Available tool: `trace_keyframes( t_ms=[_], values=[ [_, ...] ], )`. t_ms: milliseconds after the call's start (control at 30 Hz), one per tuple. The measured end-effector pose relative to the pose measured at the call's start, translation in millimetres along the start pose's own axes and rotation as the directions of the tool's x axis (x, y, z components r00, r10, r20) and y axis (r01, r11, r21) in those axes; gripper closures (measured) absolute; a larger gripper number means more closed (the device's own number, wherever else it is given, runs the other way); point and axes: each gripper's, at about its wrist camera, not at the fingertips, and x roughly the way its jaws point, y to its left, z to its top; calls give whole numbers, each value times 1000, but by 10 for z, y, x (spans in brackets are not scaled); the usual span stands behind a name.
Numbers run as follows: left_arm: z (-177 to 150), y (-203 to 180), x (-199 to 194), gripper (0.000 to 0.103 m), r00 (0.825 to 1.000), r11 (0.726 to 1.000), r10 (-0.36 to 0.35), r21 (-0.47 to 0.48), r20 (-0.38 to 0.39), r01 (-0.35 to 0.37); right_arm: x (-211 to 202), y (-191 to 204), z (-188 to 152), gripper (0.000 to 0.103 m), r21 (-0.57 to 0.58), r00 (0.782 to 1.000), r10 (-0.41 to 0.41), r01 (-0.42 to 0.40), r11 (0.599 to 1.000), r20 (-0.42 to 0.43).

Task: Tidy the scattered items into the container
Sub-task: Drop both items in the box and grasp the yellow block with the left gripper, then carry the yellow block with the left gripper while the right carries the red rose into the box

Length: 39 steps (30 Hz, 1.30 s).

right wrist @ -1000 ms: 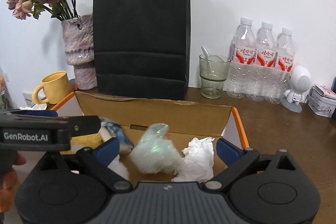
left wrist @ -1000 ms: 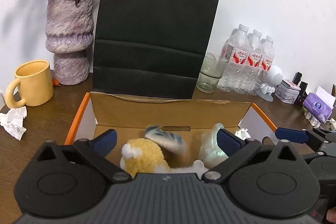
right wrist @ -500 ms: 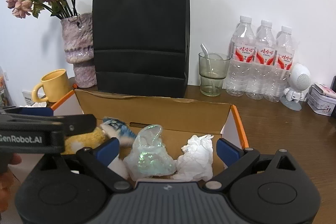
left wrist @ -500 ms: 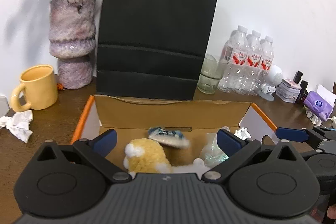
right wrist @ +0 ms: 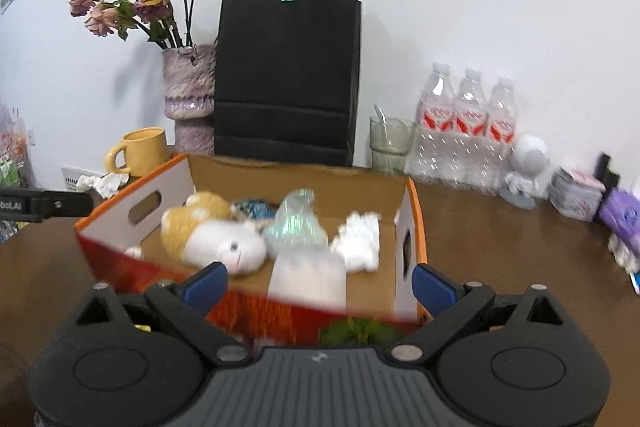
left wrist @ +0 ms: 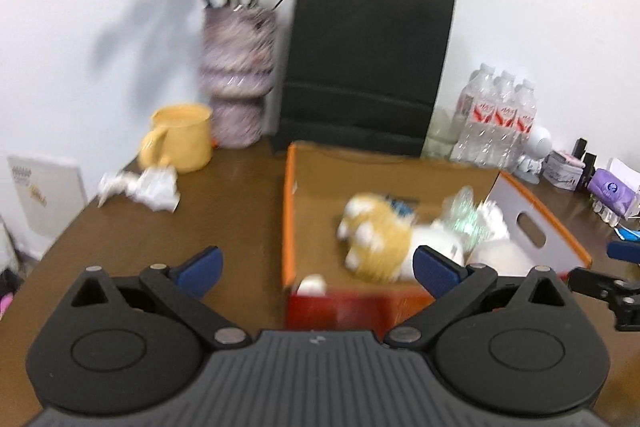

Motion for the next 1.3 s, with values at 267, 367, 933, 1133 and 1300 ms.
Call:
trace_keyframes(
  t_ms=[267, 367, 933, 1133, 1300],
  values=[
    [-393, 6, 117, 3, 996, 999, 33, 11, -79, -32, 35, 89, -504, 4, 37, 993, -14, 19, 999, -118],
    [-431, -60, 164, 9, 996, 998, 44, 54, -81, -40, 79, 131, -546, 4, 25, 991, -20, 24, 999, -132],
    [-487, -44, 283, 82, 993, 998, 37, 50, -109, -32, 39, 152, -581, 61, 33, 991, 60, -57, 998, -120],
    [-506, -84, 217, 82, 995, 998, 13, 63, -100, -6, 26, 147, -576, 61, 37, 991, 71, -67, 997, -115],
    [-519, -103, 18, 82, 996, 998, -42, 47, -79, 46, -62, 111, -549, 61, 44, 991, 90, -86, 995, -97]
  ],
)
